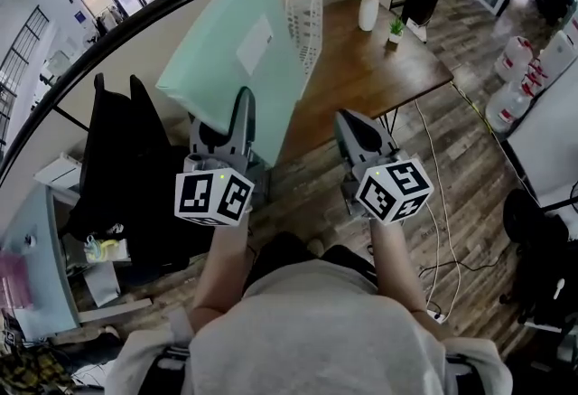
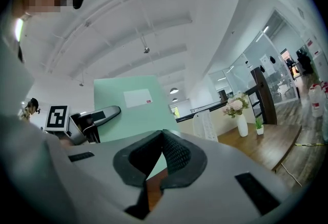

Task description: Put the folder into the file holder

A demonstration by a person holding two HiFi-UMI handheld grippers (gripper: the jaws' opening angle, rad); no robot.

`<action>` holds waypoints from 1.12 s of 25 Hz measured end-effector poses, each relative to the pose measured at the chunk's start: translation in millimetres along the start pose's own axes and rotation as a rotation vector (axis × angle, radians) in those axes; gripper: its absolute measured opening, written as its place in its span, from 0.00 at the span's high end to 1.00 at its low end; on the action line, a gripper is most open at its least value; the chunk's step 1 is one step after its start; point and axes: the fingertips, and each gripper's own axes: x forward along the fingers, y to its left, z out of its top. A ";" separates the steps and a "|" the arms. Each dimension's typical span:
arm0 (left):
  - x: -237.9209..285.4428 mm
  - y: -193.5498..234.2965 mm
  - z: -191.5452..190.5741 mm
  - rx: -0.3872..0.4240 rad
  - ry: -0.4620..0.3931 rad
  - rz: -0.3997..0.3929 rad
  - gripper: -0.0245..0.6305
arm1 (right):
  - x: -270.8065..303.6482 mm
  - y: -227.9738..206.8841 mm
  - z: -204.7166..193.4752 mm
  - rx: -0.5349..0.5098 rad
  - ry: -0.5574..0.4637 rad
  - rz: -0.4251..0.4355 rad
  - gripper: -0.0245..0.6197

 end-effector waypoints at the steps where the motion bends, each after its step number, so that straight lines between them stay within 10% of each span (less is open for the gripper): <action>1: 3.4 -0.5 -2.1 -0.001 0.000 0.001 0.70 | 0.0 -4.7 -0.3 0.005 0.000 -0.002 0.95; 28: 132.5 52.0 -68.7 -0.046 0.082 0.036 0.70 | 79.6 -114.0 16.9 0.022 0.005 -0.063 0.95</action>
